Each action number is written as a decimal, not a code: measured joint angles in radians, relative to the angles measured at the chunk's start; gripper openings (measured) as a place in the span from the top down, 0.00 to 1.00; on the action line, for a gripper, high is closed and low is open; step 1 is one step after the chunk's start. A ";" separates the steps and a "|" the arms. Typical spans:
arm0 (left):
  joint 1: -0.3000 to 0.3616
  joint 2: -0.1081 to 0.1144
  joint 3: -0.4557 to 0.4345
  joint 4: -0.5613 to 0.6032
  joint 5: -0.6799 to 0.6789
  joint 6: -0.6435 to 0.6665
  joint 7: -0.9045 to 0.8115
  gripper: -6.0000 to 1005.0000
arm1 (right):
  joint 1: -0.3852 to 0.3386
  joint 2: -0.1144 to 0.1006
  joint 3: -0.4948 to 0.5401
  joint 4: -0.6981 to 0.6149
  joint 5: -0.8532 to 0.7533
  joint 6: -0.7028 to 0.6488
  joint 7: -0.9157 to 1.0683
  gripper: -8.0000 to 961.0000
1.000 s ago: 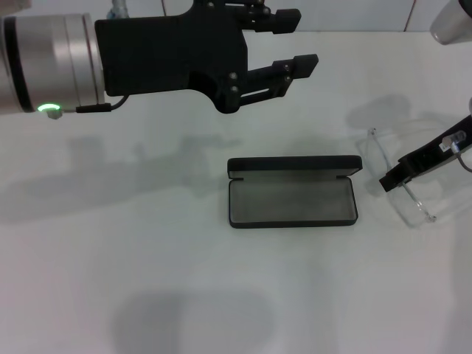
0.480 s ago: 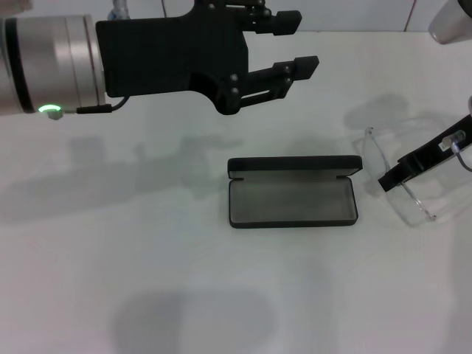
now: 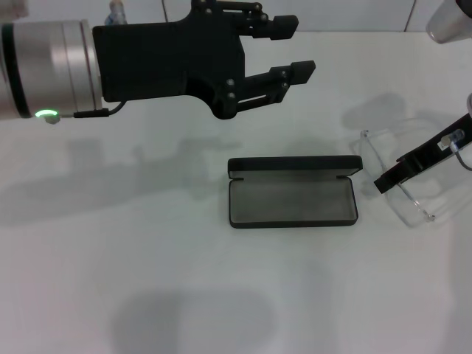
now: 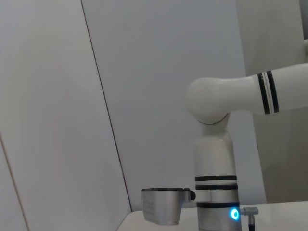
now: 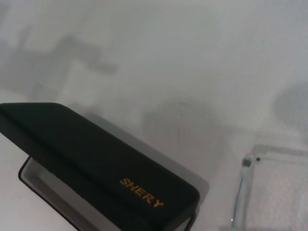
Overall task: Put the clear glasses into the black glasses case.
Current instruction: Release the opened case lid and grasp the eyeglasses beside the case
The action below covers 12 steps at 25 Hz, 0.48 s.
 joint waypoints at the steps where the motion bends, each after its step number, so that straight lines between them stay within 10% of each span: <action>1: 0.000 0.000 0.000 0.000 0.000 0.000 0.000 0.53 | 0.001 -0.001 0.000 -0.001 0.000 0.000 0.000 0.60; 12: 0.005 0.000 -0.002 0.000 -0.003 0.001 0.001 0.53 | 0.006 -0.003 0.000 -0.017 0.007 -0.013 0.004 0.60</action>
